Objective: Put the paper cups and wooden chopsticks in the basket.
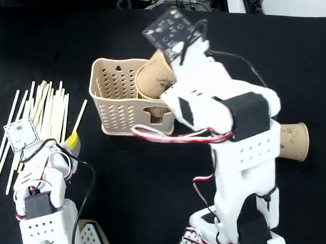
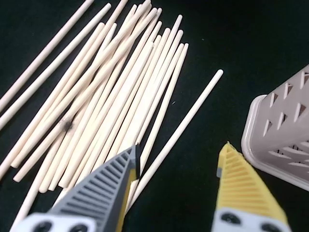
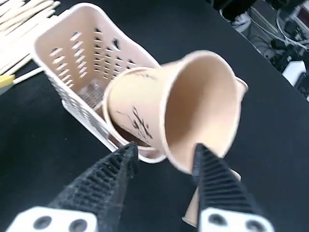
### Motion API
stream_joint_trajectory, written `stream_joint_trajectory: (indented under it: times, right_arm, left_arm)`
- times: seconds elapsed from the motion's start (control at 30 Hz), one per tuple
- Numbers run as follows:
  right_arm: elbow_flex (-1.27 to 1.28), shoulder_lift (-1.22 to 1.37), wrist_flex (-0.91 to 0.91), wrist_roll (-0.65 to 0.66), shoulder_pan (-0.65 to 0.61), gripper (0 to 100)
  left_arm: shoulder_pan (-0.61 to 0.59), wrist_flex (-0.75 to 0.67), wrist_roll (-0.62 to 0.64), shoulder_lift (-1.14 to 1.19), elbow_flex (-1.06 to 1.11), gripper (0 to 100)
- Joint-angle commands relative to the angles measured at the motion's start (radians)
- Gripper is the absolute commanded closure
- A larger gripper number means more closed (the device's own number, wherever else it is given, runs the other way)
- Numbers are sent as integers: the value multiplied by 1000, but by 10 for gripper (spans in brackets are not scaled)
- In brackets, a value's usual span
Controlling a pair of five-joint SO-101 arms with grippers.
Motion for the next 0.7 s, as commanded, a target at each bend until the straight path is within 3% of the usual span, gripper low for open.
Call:
stream_joint_trajectory:
  times: [0.0,0.47,0.67]
  right_arm:
    - [-36,5,26,6,-78,764]
    - [58,147,-140,-61,-213,765]
    - [-87,162,-60,-41,-210,765]
  left_arm:
    - [12,-18,-6,-6,-5,734]
    - [12,-18,-6,-6,-4,734]
    - [12,-20,-6,-6,-2,734]
